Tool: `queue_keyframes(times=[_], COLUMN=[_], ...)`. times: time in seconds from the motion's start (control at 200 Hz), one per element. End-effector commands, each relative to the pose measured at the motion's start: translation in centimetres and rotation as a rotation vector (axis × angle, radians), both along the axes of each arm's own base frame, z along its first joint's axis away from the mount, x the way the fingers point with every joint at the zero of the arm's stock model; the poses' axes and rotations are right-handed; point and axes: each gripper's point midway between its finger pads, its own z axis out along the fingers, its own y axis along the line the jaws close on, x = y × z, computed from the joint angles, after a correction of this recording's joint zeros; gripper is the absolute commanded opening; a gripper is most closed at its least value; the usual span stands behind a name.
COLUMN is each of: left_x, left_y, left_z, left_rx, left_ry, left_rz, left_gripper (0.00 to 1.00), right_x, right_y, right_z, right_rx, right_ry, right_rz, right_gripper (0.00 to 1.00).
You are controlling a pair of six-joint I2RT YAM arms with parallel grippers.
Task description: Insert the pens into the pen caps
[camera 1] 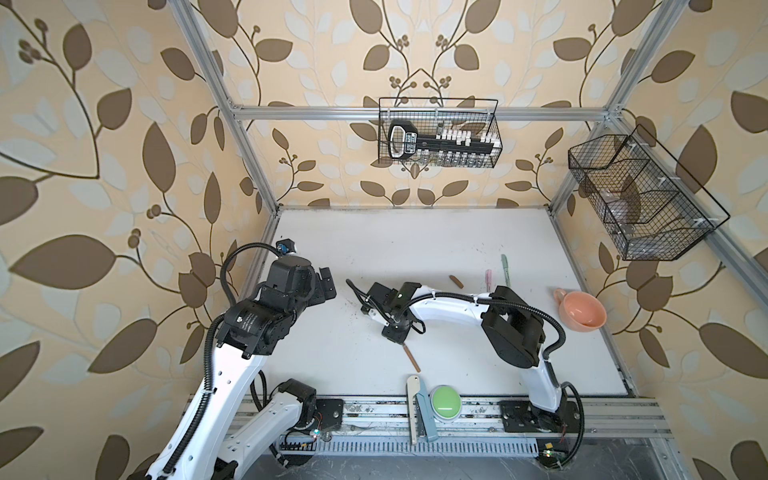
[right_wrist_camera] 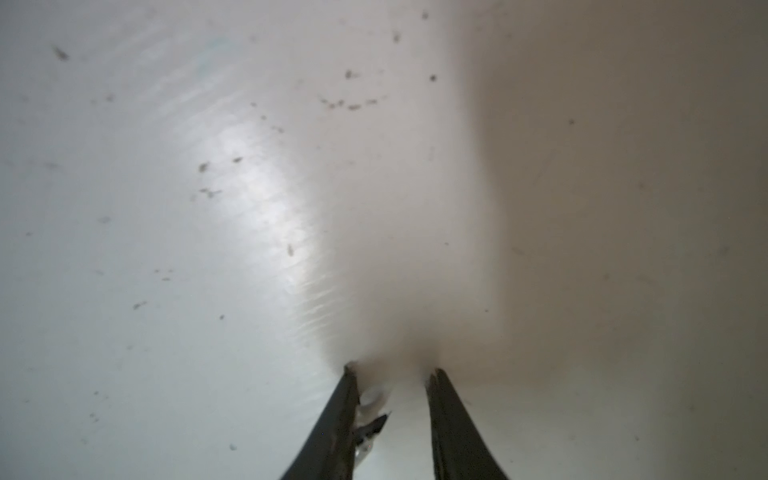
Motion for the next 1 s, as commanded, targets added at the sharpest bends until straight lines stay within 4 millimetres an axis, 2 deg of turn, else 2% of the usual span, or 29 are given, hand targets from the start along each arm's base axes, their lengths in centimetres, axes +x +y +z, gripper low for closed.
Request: queue_keyframes(times=[0.0,0.05,0.195,0.34,0.45,0.475,0.49,0.54,0.7,0.81,0.995], left_x=[0.3,0.4,0.6,0.7,0.7,0.7,0.7,0.7,0.7,0.6,0.3], left_y=[-1.1,-1.6,-2.6,-3.5,-4.2,-4.4,-4.5,-4.7,-5.2,-5.3,-5.8], left_z=[-1.2,-1.6,-2.8,-3.7,-4.7,-4.9,-5.0,-5.5,-6.6,-6.9,-7.4], left_rx=[-0.054,-0.075,-0.109,-0.142,-0.159,-0.162,-0.167,-0.173,-0.189,-0.196,-0.214], left_ry=[0.035,0.043,0.078,0.103,0.127,0.133,0.134,0.146,0.169,0.18,0.199], left_rz=[-0.03,-0.045,-0.075,-0.107,-0.136,-0.144,-0.148,-0.156,-0.169,-0.174,-0.191], left_gripper=[0.99,0.99,0.99,0.99,0.99,0.99,0.99,0.99,0.99,0.99,0.99], right_x=[-0.3,0.1,1.5,2.8,2.0,2.0,1.3,0.6,-1.2,-1.8,-2.7], right_y=[-3.2,-3.5,-4.5,-6.7,-8.8,-8.7,-9.4,-10.2,-11.9,-12.7,-15.2], right_z=[-3.1,-2.8,-1.6,0.5,1.0,1.4,0.8,0.6,-0.7,-1.2,-1.1], right_rx=[-0.111,-0.1,-0.063,-0.011,0.003,0.015,-0.006,-0.015,-0.028,-0.031,-0.039], right_ry=[0.022,0.006,-0.042,-0.101,-0.091,-0.095,-0.082,-0.071,-0.028,-0.016,-0.01], right_rz=[-0.087,-0.113,-0.195,-0.318,-0.364,-0.369,-0.37,-0.382,-0.433,-0.477,-0.572], right_gripper=[0.33,0.38,0.43,0.49,0.51,0.51,0.51,0.51,0.5,0.5,0.49])
